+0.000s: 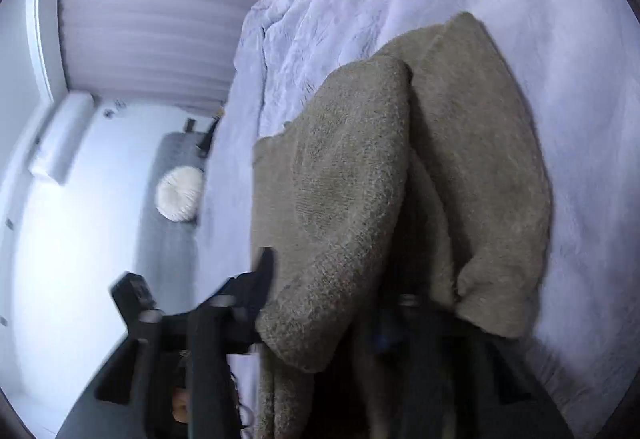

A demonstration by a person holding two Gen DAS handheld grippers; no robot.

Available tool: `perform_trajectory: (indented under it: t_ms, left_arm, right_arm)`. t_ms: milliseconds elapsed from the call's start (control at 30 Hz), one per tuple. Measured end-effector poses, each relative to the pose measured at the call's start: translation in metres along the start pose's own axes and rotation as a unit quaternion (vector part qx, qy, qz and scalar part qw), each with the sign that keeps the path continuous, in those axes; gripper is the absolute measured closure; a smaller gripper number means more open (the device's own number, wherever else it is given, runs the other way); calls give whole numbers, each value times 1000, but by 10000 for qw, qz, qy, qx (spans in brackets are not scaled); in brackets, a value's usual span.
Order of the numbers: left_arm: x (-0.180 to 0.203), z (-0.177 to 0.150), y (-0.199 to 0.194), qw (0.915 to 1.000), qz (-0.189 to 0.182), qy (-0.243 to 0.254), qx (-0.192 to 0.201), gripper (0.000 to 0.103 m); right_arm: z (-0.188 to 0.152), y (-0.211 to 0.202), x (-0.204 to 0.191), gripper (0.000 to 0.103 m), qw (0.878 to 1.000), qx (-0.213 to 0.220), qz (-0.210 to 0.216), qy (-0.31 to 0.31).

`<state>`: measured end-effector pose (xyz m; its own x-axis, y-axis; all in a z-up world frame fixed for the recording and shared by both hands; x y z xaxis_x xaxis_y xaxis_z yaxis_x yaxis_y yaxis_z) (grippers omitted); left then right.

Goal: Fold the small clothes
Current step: 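Fold the lifted sweater end over the rest and open both grippers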

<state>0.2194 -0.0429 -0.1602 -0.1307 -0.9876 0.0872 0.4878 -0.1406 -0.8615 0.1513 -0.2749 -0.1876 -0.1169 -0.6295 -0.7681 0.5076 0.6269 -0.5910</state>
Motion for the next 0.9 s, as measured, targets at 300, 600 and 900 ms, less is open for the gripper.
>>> perform_trajectory:
  t_ms: [300, 600, 900]
  left_arm:
    - [59, 1, -15, 9950, -455, 878, 166, 14]
    - [54, -12, -3, 9948, -290, 970, 110, 0]
    - [37, -28, -30, 9950, -227, 976, -12, 0]
  right_arm:
    - [12, -70, -32, 80, 9876, 1198, -251, -981]
    - [-6, -75, 51, 76, 9904, 989, -942, 218]
    - [-23, -132, 38, 72, 9843, 1427, -979, 350]
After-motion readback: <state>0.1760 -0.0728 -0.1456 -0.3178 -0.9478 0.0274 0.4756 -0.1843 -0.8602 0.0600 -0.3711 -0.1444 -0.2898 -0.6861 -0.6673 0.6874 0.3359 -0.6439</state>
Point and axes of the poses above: each gripper's, at about its wrist camera, not at the fingertips, and y roughly the way its jaws point, x to its right, z to its top, the point moved 10 cm from there along y, roughly the way its jaws point, and after that the axes turned 3 degrees about -y, right-handed, at the moved point
